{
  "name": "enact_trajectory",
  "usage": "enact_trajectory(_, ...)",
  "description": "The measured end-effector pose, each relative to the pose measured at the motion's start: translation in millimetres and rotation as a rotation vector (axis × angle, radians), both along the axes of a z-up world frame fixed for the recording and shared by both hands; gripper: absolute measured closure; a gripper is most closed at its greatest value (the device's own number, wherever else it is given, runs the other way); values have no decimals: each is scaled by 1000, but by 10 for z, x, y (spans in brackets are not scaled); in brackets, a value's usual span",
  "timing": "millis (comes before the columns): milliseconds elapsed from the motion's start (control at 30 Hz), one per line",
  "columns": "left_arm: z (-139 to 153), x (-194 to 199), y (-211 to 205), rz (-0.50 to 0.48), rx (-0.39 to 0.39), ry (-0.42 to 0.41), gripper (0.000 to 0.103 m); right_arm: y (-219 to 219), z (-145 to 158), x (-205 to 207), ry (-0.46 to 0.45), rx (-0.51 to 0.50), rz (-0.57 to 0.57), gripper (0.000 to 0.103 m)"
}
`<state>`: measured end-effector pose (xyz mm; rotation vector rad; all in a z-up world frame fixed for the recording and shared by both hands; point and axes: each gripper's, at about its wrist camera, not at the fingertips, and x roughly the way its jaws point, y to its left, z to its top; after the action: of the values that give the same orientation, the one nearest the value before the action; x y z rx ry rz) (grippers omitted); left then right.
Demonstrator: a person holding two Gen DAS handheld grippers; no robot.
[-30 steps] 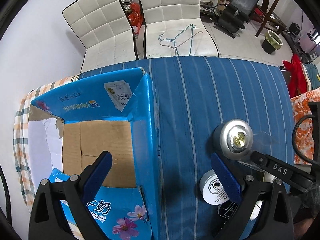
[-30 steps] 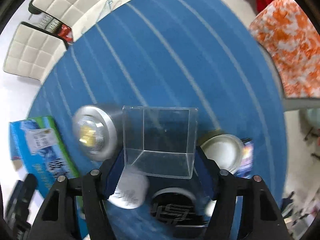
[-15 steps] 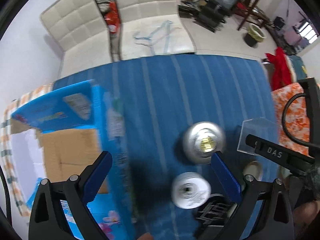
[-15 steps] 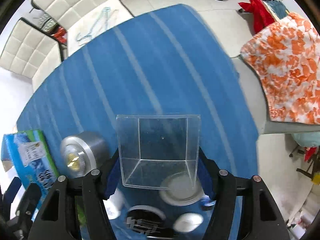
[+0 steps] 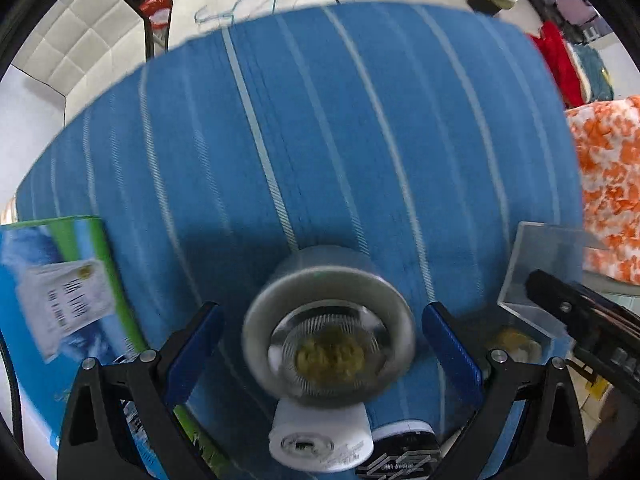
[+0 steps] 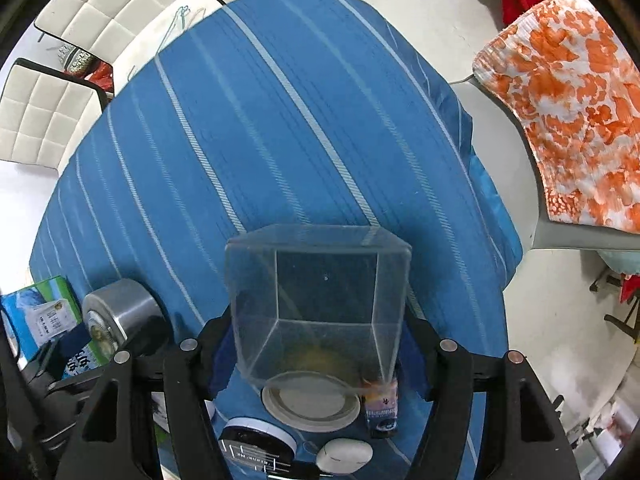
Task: Organize rigid objects
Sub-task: 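Grasp the silver tin with the left tool while the right tool grasps the clear cube box, then carry the silver tin and clear cube box toward the blue box with both tools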
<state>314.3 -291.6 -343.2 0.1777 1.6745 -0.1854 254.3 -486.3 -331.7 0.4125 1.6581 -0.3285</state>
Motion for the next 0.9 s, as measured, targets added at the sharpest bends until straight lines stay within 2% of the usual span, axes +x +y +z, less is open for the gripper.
enact_trajectory(33, -68, 6, 3, 6, 3, 6, 2, -15, -41, 2, 8, 2, -4, 33)
enact_trajectory(67, -111, 10, 6, 9, 1, 11, 5, -9, -64, 4, 10, 47, 12, 33)
enact_trajectory(100, -148, 12, 16, 13, -1, 14, 21, -10, -98, 9, 16, 45, 11, 33)
enact_trajectory(167, -173, 10, 35, 11, 8, -8, 22, -5, -162, 21, 24, 38, 9, 34)
enact_trajectory(267, -114, -14, 28, 10, -3, -49, 34, 18, -191, 25, 23, 3, 19, 36)
enact_trajectory(433, -53, -110, 43, 12, 3, -88, 34, 42, -149, -17, 10, -24, 37, 37)
enact_trajectory(600, 249, -398, -11, 3, -3, -144, 34, 83, -15, -80, -15, -38, 37, 37)
enact_trajectory(667, 291, -364, -81, 1, -6, -155, 34, 103, 42, -101, -26, -32, 37, 37)
enact_trajectory(900, 874, -633, 83, 5, -24, -252, 34, 322, 451, -183, -99, -26, 76, 37)
